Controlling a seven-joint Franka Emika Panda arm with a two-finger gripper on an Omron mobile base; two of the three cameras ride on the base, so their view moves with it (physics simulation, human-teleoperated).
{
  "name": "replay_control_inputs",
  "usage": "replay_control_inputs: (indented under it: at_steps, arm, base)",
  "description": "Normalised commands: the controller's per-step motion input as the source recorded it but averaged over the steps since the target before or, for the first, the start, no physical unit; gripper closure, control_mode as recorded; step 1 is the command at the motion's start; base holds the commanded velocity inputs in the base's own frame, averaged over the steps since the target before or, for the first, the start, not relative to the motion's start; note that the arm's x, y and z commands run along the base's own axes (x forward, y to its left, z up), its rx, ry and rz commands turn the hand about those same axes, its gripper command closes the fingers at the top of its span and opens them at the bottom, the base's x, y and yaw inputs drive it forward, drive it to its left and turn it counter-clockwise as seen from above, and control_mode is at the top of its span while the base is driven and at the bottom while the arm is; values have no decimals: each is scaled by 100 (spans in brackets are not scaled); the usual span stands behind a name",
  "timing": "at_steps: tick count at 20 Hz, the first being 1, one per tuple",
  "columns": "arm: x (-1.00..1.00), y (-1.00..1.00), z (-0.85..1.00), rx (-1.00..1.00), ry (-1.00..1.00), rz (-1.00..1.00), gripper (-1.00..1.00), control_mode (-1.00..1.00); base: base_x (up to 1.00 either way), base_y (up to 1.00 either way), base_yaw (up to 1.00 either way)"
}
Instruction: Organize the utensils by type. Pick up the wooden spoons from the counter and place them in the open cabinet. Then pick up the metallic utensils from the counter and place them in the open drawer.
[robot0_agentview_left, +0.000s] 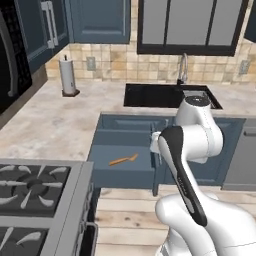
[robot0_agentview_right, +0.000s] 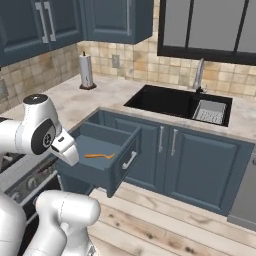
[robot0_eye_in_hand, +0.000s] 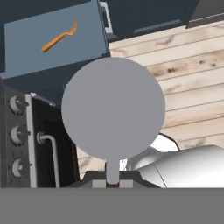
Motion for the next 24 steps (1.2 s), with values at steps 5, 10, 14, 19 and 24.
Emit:
replay_control_inputs:
  at_steps: [5, 10, 14, 19, 24]
  arm:
    - [0, 0, 0, 0, 0, 0, 100, 100]
    - [0, 0, 0, 0, 0, 0, 100, 100]
    - [0, 0, 0, 0, 0, 0, 100, 100]
    - [0, 0, 0, 0, 0, 0, 100, 100]
    - [0, 0, 0, 0, 0, 0, 100, 100]
  base:
    - [62, 27, 0]
    - [53, 29, 0]
    - [46, 23, -1]
    - [29, 18, -4]
    - [3, 1, -1]
